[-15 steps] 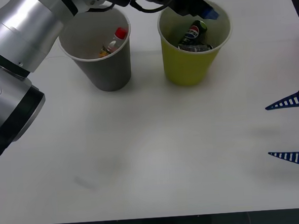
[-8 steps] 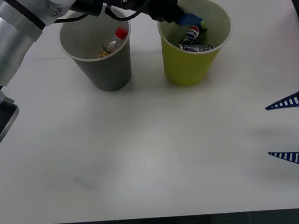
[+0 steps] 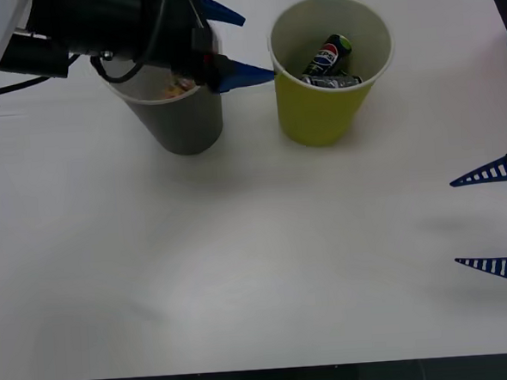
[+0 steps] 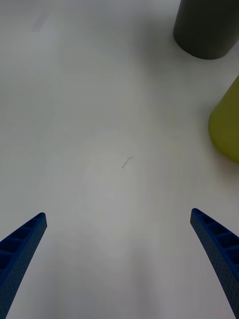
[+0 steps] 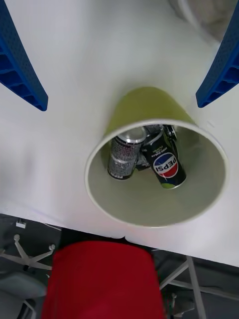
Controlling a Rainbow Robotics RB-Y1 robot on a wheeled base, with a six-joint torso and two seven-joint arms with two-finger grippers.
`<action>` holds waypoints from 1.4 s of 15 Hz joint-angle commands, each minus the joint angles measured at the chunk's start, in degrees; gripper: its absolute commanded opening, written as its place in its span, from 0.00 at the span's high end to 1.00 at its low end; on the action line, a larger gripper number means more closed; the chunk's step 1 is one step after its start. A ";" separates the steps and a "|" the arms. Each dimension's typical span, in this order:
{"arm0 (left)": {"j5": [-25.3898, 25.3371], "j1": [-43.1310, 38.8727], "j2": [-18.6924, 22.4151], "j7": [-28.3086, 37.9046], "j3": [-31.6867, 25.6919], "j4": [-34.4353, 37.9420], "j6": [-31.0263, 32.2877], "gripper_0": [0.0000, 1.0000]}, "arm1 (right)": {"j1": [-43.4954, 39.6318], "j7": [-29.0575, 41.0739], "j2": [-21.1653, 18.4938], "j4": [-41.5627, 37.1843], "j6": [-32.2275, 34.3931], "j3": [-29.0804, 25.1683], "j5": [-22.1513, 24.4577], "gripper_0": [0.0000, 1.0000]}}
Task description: Put the can into the green bin and the plastic bottle into the gray bin
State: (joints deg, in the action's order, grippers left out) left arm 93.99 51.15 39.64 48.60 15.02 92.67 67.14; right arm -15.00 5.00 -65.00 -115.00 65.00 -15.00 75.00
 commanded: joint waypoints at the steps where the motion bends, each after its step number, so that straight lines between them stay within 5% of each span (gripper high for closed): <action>1: -3.20 -7.03 4.13 -5.00 -2.89 5.68 0.09 0.00 | 0.00 0.00 0.00 0.00 0.00 0.00 0.00 0.00; 8: -11.64 -28.56 14.68 -12.21 -13.35 20.09 0.09 0.00 | 0.00 0.00 0.00 0.00 0.00 0.00 0.00 0.00; 15: -23.33 -45.00 22.68 -28.12 -19.94 20.09 0.09 0.00 | 0.00 0.00 0.00 0.00 0.00 0.00 0.00 0.00; 21: -25.97 -54.32 25.05 -33.39 -26.97 20.09 6.42 0.00 | 0.00 0.00 0.00 0.00 0.00 0.00 0.00 0.00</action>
State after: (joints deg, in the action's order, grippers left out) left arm 68.03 -2.29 64.69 15.46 -10.76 112.71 72.14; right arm -15.00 5.00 -65.00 -115.00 65.00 -15.00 75.00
